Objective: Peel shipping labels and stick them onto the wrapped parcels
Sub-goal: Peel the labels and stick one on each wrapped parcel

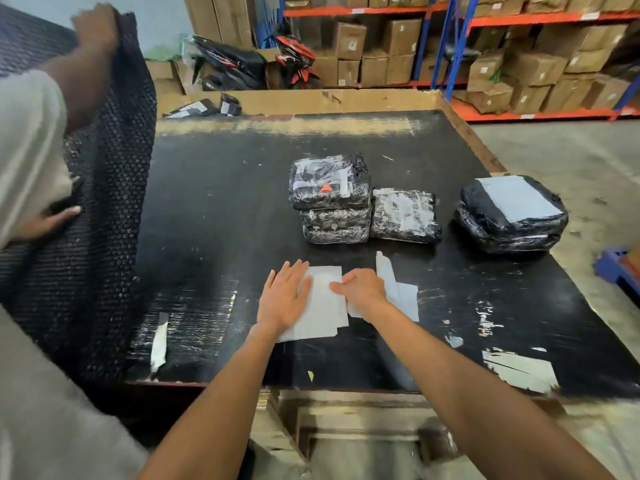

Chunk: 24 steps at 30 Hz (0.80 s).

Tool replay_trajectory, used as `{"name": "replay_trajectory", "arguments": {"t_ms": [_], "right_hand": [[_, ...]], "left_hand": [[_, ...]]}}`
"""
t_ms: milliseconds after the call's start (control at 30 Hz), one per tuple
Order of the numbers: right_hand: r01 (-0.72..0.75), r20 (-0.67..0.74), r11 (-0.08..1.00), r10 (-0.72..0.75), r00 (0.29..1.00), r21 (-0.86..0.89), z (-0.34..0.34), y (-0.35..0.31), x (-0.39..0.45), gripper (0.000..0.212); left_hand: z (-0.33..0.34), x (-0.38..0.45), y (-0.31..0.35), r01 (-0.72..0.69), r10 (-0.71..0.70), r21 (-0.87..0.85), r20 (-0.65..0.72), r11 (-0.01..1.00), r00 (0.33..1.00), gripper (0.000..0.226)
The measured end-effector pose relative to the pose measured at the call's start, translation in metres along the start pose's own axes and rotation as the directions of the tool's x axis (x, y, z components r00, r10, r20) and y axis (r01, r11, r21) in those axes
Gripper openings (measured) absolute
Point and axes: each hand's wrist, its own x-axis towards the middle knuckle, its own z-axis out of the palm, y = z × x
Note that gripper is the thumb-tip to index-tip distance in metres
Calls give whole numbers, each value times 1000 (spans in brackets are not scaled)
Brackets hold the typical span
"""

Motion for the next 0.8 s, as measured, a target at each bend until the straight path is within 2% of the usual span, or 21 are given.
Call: {"name": "replay_trajectory", "arguments": {"t_ms": [100, 200, 333, 467, 533, 567, 600, 633, 667, 700, 733, 767, 800], "right_hand": [[-7, 16, 999, 6, 1000, 33, 1, 1, 5, 26], [-37, 76, 974, 21, 997, 223, -3, 1, 9, 25], [-14, 97, 921, -25, 995, 390, -32, 2, 14, 24], [27, 129, 859, -108, 986, 512, -75, 3, 12, 6], [21, 142, 811, -128, 982, 585, -92, 6, 14, 11], [21, 151, 795, -141, 978, 607, -99, 8, 14, 14], [25, 158, 789, -153, 976, 614, -108, 9, 14, 17], [30, 163, 783, -166, 973, 621, -115, 11, 13, 19], [38, 164, 778, -180, 970, 628, -121, 13, 14, 19], [48, 166, 771, -197, 966, 635, -127, 16, 15, 19], [64, 166, 766, -218, 962, 639, -133, 18, 15, 20], [83, 161, 762, -241, 957, 642, -140, 19, 15, 22], [115, 145, 760, -266, 953, 639, -146, 21, 14, 23]], "left_hand": [[-1, -1, 2, 21, -22, -33, -12, 999, 1000, 52], [-3, -2, 4, 33, -33, -27, -12, 999, 999, 52], [0, 2, 0, 8, -8, 66, 13, 998, 1000, 50], [-8, 13, 9, 10, -30, 232, 84, 973, 996, 48], [-16, 21, 27, 4, 0, 241, -16, 971, 1000, 46], [-19, 25, 41, -6, 20, 162, -89, 987, 996, 42], [-23, 27, 60, -11, 12, 8, -127, 1000, 992, 39], [-26, 28, 80, -2, -22, -208, -111, 978, 994, 39], [-29, 27, 99, 41, -64, -467, -32, 883, 997, 41], [-31, 26, 120, 116, -87, -683, 77, 721, 993, 42], [-31, 26, 136, 182, -85, -807, 162, 562, 983, 40], [-30, 28, 150, 200, -66, -866, 191, 459, 979, 34], [-28, 30, 162, 178, -58, -882, 170, 436, 984, 27]]}}
